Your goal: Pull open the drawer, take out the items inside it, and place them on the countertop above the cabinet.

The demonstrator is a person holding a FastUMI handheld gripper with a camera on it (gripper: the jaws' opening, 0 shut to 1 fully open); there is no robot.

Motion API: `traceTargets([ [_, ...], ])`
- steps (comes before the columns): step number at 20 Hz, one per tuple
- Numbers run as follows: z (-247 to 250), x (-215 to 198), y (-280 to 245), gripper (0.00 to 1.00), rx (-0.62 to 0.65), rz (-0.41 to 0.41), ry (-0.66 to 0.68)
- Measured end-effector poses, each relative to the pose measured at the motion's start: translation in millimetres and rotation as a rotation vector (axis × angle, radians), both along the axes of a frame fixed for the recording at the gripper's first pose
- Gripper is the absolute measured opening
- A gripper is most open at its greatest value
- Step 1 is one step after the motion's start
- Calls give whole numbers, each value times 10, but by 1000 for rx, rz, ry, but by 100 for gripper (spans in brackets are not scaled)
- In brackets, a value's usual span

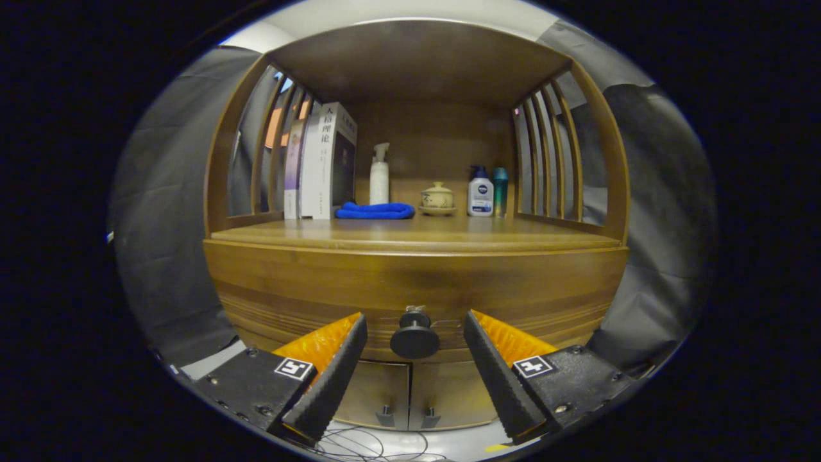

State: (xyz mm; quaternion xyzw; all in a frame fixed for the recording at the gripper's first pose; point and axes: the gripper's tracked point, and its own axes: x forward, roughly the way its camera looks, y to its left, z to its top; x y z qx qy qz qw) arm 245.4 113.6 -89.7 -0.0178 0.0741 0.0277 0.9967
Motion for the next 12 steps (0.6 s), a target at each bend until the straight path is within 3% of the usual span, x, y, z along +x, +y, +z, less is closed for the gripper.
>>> traceTargets([
  [2, -80, 62, 15, 98, 15, -2, 22],
  [11, -135, 203, -46, 48, 15, -53, 2],
  [12, -153, 223, -42, 48, 12, -54, 8],
])
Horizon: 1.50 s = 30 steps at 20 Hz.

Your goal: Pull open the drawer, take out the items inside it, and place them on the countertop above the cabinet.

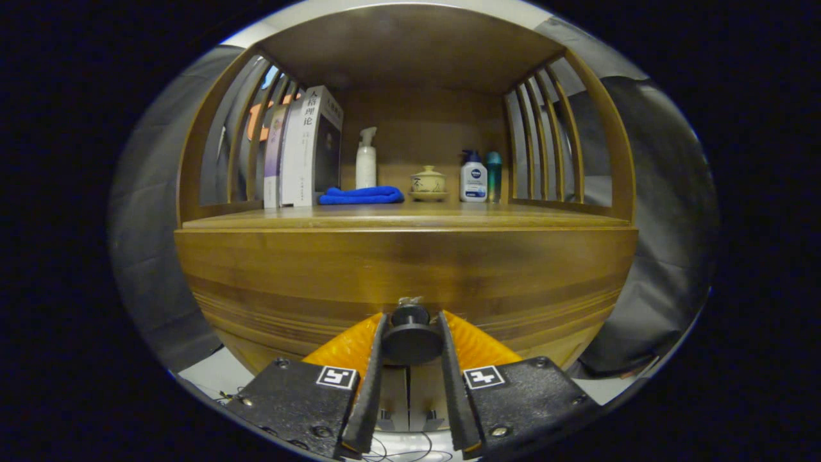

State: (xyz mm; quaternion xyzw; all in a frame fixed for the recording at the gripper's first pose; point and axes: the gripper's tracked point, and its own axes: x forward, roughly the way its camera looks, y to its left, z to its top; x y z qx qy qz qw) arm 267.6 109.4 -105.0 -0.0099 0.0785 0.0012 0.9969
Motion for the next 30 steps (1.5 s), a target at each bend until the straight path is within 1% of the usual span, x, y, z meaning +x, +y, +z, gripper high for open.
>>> traceTargets([
  [5, 10, -2, -5, 42, -8, 6, 12],
  [8, 4, -60, -12, 41, -14, 4, 16],
  [17, -16, -536, -6, 41, -10, 21, 15],
  [30, -83, -1232, -68, 38, -10, 42, 19],
])
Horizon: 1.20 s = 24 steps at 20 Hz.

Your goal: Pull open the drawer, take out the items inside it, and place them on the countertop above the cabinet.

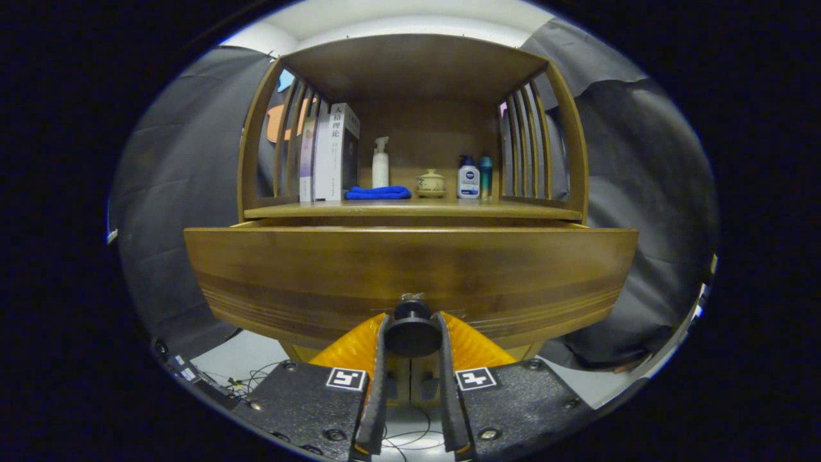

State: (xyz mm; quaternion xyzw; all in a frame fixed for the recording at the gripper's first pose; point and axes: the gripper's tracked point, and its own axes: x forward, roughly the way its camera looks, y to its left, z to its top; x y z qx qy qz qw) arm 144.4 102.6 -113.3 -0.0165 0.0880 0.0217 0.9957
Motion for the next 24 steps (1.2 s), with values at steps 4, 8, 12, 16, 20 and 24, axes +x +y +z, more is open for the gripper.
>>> traceTargets([
  [4, -38, -216, -16, 37, -19, 2, 2],
  [8, -110, -386, -8, 37, -10, 15, 21],
  [12, -128, -450, -17, 37, 4, 12, 31],
  [16, -134, -490, -65, 38, -28, 5, 17],
  [20, -1, -731, -154, 86, 55, 17, 28],
  [24, 792, -758, -574, 100, 90, -35, -56],
])
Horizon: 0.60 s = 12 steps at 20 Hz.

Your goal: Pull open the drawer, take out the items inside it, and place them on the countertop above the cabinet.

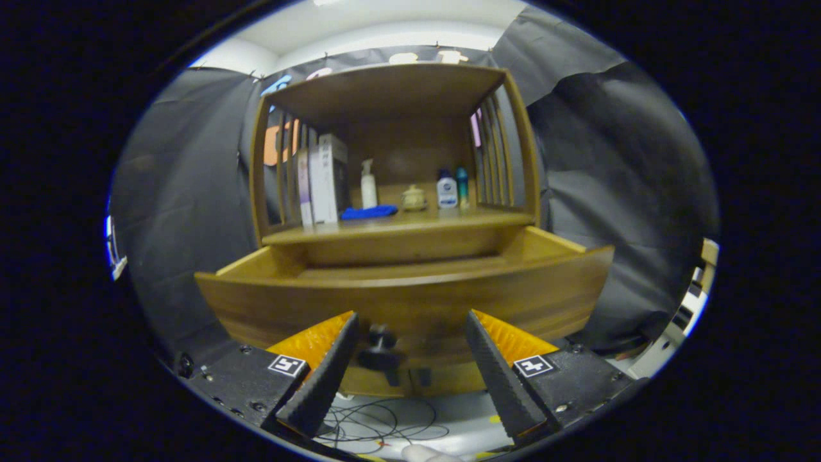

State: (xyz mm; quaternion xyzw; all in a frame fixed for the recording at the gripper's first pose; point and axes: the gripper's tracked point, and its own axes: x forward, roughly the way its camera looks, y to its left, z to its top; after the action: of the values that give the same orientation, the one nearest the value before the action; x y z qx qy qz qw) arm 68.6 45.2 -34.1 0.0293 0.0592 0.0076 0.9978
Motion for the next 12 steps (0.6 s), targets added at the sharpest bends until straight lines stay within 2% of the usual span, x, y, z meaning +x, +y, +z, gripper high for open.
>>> traceTargets([
  [3, 609, 154, -209, 100, 8, -44, -12],
  [6, 1061, 498, -154, 100, 32, -25, 31],
  [8, 1175, 754, -8, 100, 15, 19, 118],
  [10, 1208, 1056, 104, 100, -10, 30, 199],
  [12, 1112, 1255, 325, 100, -42, 72, 308],
])
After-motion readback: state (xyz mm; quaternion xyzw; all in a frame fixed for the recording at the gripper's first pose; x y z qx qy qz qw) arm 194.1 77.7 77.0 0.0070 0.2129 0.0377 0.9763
